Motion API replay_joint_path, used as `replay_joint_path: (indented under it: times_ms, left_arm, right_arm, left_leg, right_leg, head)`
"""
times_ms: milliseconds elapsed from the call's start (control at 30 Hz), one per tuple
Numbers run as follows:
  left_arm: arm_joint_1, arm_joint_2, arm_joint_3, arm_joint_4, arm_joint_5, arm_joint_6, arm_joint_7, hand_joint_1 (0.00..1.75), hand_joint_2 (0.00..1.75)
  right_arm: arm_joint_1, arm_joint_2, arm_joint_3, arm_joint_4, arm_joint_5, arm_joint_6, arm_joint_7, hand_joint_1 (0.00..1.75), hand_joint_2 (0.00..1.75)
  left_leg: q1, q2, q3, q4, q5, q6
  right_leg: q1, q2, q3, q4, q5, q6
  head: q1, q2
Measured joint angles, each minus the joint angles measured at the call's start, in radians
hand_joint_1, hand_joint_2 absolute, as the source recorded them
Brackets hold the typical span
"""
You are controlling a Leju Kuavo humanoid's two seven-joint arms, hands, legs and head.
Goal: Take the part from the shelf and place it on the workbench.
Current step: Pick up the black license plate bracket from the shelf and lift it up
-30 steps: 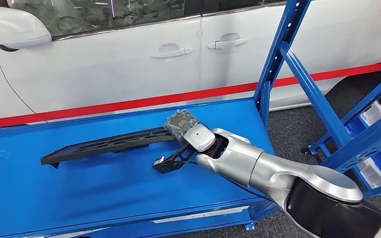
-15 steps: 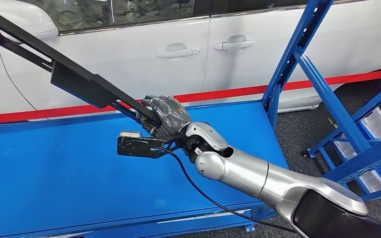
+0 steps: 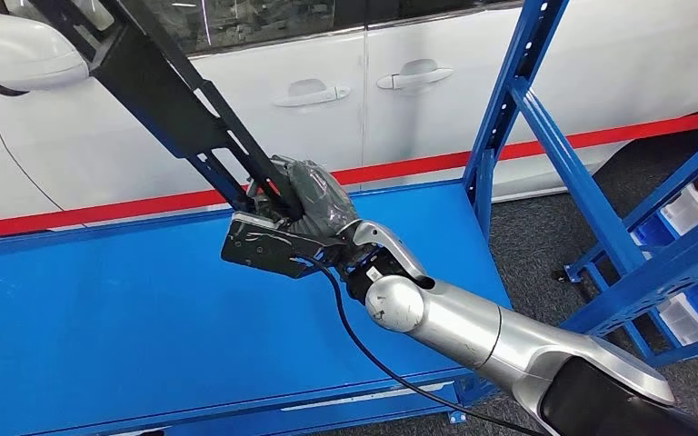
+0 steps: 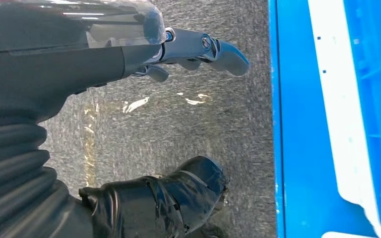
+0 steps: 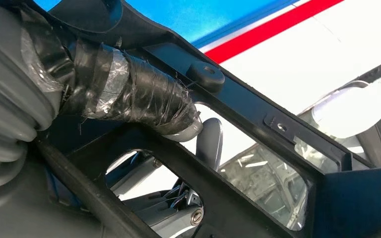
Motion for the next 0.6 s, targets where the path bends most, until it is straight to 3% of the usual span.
replay_joint_path:
  times_ms: [167, 200, 233, 300, 367, 433, 500, 533, 567, 600]
  left_arm:
    - [0.0, 0.0, 0.0, 0.0, 0.0, 0.0, 0.0, 0.0, 1.75]
    - [0.0, 0.0, 0.0, 0.0, 0.0, 0.0, 0.0, 0.0, 1.75]
    - [0.0, 0.0, 0.0, 0.0, 0.001, 0.001, 0.0, 0.0, 1.75]
    - [-0.001, -0.001, 0.0, 0.0, 0.01, 0.008, 0.008, 0.0, 1.75]
    - [-0.003, -0.005, 0.0, 0.0, 0.026, 0.025, 0.029, 0.0, 1.75]
    - [-0.003, -0.009, 0.0, 0.0, 0.032, 0.037, 0.043, 0.0, 1.75]
    - [-0.004, -0.009, 0.0, 0.0, 0.032, 0.043, 0.05, 0.0, 1.75]
    - [-0.004, -0.01, 0.0, 0.0, 0.032, 0.048, 0.055, 0.0, 1.75]
    - [-0.004, -0.01, 0.0, 0.0, 0.032, 0.053, 0.059, 0.0, 1.75]
    - [-0.004, -0.011, 0.0, 0.0, 0.032, 0.057, 0.064, 0.0, 1.75]
  right_arm:
    - [0.001, 0.0, 0.0, 0.0, 0.0, 0.0, 0.0, 1.75, 1.75]
    - [0.003, 0.0, -0.001, -0.001, -0.002, -0.001, 0.0, 1.75, 1.75]
    - [0.006, 0.0, -0.001, -0.003, -0.006, -0.002, -0.002, 1.75, 1.75]
    - [0.015, 0.0, -0.009, -0.014, -0.05, -0.028, -0.019, 1.75, 1.75]
    - [0.021, 0.001, -0.018, -0.026, -0.139, -0.053, -0.046, 1.75, 1.75]
    - [0.024, 0.002, -0.02, -0.033, -0.204, -0.05, -0.07, 1.75, 1.75]
    - [0.028, 0.0, -0.02, -0.037, -0.237, -0.043, -0.092, 1.75, 1.75]
    - [0.031, -0.001, -0.02, -0.04, -0.253, -0.042, -0.102, 1.75, 1.75]
    - [0.034, -0.003, -0.021, -0.044, -0.268, -0.041, -0.11, 1.75, 1.75]
    - [0.036, -0.005, -0.022, -0.048, -0.28, -0.042, -0.117, 1.75, 1.75]
  left_leg:
    - [0.0, 0.0, 0.0, -0.001, 0.003, 0.0]
    - [0.0, 0.0, 0.01, -0.024, 0.019, 0.001]
    - [0.0, 0.0, 0.026, -0.059, 0.042, 0.002]
    - [-0.003, -0.001, 0.094, -0.208, 0.111, 0.011]
    - [-0.002, 0.001, 0.138, -0.312, 0.152, 0.034]
    - [0.001, 0.004, 0.135, -0.322, 0.163, 0.053]
    - [0.001, 0.005, 0.126, -0.32, 0.168, 0.056]
    - [0.001, 0.005, 0.121, -0.318, 0.17, 0.055]
    - [0.002, 0.004, 0.117, -0.315, 0.173, 0.054]
    - [0.003, 0.004, 0.111, -0.311, 0.175, 0.052]
  right_leg:
    - [0.0, 0.0, 0.0, 0.0, 0.0, 0.0]
    - [0.0, 0.001, 0.0, 0.001, -0.001, 0.0]
    - [0.0, 0.001, 0.0, 0.002, -0.001, 0.0]
    - [0.002, 0.003, 0.0, 0.004, -0.002, 0.008]
    - [0.004, 0.002, -0.019, 0.05, -0.043, 0.027]
    - [0.003, 0.001, -0.064, 0.17, -0.124, 0.043]
    - [-0.001, 0.001, -0.097, 0.28, -0.172, 0.048]
    - [-0.003, 0.0, -0.092, 0.29, -0.169, 0.05]
    - [-0.006, 0.0, -0.068, 0.26, -0.149, 0.051]
    - [-0.008, -0.001, -0.027, 0.195, -0.119, 0.051]
  head:
    - [0.0, 0.0]
    - [0.0, 0.0]
    - [0.0, 0.0]
    - [0.0, 0.0]
    - [0.004, 0.0]
    - [0.009, 0.0]
    - [0.011, 0.0]
    - [0.011, 0.0]
    - [0.011, 0.0]
    - [0.011, 0.0]
